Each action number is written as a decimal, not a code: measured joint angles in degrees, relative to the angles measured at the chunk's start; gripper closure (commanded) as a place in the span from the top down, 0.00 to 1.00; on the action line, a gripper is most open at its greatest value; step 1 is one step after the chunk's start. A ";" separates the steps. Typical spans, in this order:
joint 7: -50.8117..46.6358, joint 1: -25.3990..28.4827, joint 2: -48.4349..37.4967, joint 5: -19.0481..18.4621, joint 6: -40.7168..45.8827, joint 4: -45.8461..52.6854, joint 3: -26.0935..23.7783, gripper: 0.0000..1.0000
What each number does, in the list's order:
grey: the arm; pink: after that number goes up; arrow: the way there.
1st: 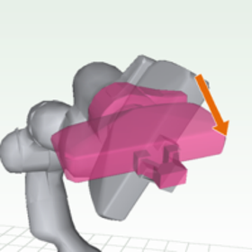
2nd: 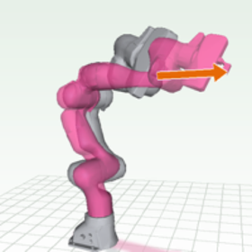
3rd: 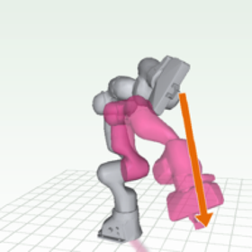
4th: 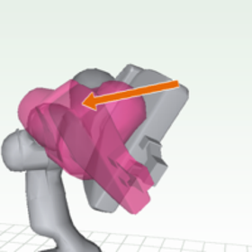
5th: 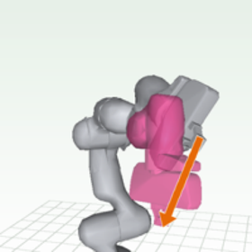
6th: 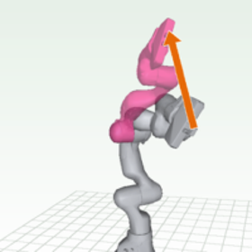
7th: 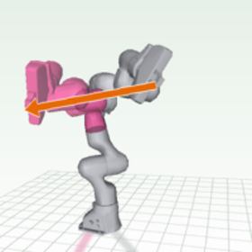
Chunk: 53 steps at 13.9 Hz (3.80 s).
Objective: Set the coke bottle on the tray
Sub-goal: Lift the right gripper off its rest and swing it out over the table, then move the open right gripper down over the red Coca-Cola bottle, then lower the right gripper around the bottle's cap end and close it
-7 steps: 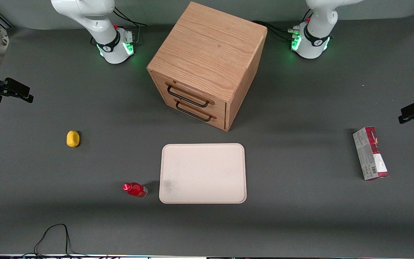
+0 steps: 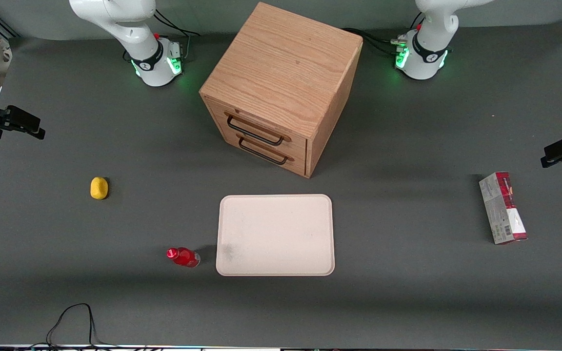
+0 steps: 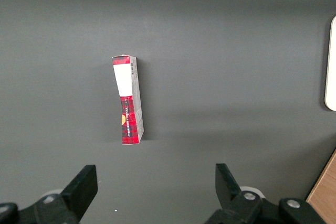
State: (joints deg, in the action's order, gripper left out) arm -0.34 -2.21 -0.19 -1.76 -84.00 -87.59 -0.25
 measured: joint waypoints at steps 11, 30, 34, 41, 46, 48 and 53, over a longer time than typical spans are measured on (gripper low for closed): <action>0.00 1.49 0.00 0.01 0.83 0.00 -0.17 1.00; -10.15 15.76 33.34 2.30 2.86 37.03 -1.56 1.00; -9.37 15.59 37.09 1.18 1.96 41.13 -1.53 1.00; -9.36 15.67 39.86 1.17 -2.10 41.89 -1.54 1.00; -9.36 15.79 45.19 1.17 -9.02 41.91 -1.58 1.00; -9.36 15.84 46.98 1.11 -11.15 41.92 -1.58 1.00; -9.10 15.85 51.59 0.67 -13.30 41.87 -1.58 1.00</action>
State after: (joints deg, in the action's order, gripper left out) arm -9.43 13.64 51.40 -1.10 -97.30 -45.73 -1.83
